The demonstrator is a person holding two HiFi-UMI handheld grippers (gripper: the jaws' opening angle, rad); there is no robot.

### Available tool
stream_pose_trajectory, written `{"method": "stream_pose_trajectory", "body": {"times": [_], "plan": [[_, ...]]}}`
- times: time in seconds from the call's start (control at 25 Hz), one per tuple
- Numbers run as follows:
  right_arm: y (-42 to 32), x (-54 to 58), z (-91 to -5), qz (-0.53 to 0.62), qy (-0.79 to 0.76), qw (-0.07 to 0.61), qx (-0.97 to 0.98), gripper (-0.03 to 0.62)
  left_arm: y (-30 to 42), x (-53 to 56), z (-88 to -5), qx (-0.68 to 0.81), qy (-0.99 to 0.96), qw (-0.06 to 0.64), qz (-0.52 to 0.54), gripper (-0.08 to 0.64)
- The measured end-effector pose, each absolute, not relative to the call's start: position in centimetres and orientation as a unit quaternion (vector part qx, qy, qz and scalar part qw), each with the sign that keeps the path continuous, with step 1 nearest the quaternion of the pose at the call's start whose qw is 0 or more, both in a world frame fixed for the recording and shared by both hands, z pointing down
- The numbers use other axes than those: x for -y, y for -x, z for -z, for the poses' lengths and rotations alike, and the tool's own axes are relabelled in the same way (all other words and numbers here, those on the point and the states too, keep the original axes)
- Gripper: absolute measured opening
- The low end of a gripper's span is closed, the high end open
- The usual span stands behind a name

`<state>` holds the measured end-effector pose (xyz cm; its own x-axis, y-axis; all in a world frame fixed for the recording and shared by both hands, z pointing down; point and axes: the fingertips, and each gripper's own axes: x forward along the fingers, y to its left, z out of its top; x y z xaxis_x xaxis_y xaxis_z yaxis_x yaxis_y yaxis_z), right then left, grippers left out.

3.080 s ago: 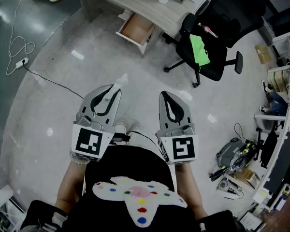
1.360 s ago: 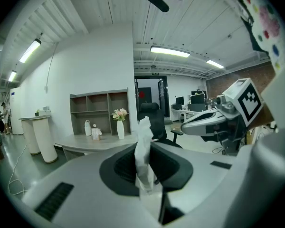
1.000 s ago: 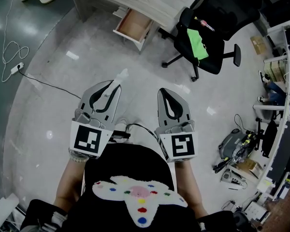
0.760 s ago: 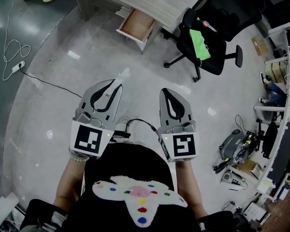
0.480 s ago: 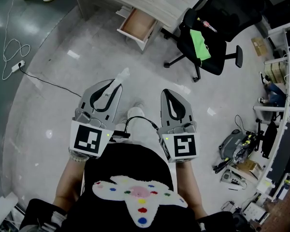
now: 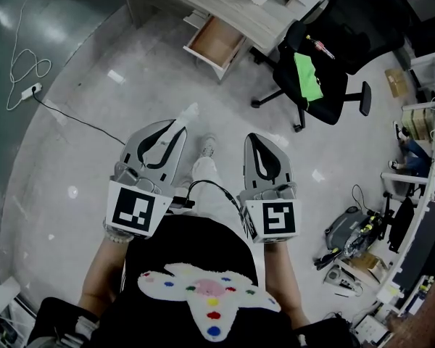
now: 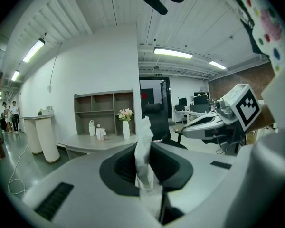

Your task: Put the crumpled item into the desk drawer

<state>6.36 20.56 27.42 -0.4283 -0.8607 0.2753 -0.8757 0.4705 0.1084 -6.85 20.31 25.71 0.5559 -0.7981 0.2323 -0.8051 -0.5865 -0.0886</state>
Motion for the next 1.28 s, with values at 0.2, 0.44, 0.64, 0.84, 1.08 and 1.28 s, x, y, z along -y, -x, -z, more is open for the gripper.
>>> {"method": "stream_pose_trajectory", "body": {"times": [0.2,0.44,0.64,0.84,1.08,1.28], "plan": [[-6.7,-18.1,-27.8,-0.027,-0.508,0.147,0.848,0.004,6.3,-18.0,-25.8,0.458,-0.88,0.013,-0.124,0.061],[-7.7,-14.3,-28.2,-0.038,-0.505,0.157,0.848,0.005,5.1,-14.2,-25.8,0.459,-0.88,0.013,-0.126,0.061],[-8.5,-10.8,-28.3,-0.039,-0.496,0.159,0.853,0.005,4.1,-10.8,-25.4,0.465,-0.877,0.013,-0.121,0.061],[-8.9,-6.9,-28.3,-0.036,-0.48,0.155,0.862,0.005,3.5,-7.3,-25.5,0.479,-0.869,0.013,-0.124,0.061],[-9.1,-1.7,-28.2,-0.031,-0.461,0.146,0.875,0.005,3.1,-3.0,-25.3,0.493,-0.86,0.01,-0.131,0.061],[-9.0,2.0,-28.1,-0.03,-0.442,0.144,0.885,0.005,3.1,0.1,-25.1,0.512,-0.849,0.012,-0.132,0.061]]}}
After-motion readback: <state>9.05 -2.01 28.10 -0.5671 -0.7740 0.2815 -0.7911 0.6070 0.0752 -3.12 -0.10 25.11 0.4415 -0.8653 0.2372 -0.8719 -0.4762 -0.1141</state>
